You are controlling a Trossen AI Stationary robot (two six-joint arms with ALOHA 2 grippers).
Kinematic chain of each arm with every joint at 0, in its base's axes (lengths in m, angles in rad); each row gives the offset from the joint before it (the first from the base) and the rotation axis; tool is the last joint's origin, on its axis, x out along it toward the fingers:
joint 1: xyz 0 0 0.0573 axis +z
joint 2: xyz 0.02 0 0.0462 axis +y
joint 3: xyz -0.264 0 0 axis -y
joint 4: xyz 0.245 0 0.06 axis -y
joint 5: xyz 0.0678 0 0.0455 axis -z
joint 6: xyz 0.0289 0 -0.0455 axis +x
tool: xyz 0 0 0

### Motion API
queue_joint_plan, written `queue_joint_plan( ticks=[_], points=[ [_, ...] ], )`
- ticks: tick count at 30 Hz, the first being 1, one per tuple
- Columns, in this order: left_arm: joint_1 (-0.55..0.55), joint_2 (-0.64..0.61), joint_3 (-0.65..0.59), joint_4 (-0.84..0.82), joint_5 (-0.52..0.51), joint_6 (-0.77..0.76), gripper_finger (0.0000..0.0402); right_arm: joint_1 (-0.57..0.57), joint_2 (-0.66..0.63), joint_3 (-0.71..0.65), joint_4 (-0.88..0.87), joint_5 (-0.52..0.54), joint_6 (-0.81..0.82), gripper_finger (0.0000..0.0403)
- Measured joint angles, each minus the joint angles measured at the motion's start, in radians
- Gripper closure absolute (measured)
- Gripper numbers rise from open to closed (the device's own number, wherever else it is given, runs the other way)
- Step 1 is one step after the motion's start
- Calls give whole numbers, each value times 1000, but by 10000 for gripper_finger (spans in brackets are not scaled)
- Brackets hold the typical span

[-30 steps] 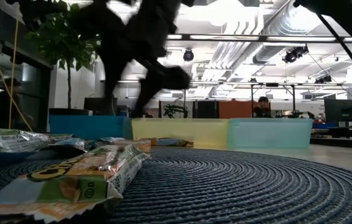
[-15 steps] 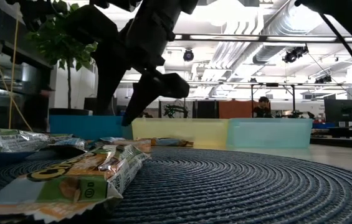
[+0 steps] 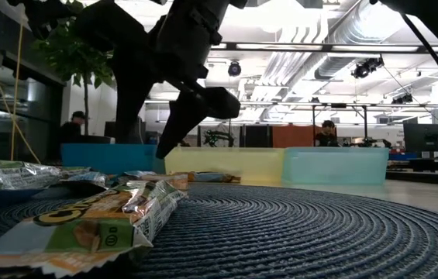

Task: Pick and place Granola Bars by type
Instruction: Put the red granola bar into the yellow bin

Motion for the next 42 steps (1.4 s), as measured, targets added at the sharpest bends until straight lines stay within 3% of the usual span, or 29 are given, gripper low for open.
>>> queue_joint_plan(
  ticks=[7, 17, 42],
  points=[
    [0, 0, 0, 0, 0, 0, 183, 13, 7, -107, 68, -34, 83, 174],
    [0, 0, 0, 0, -7, 0, 183, 18, 5, -156, 199, -61, 113, 178],
    [0, 0, 0, 0, -26, 0, 183, 15, 7, -157, 202, -81, 95, 328]
  ],
)
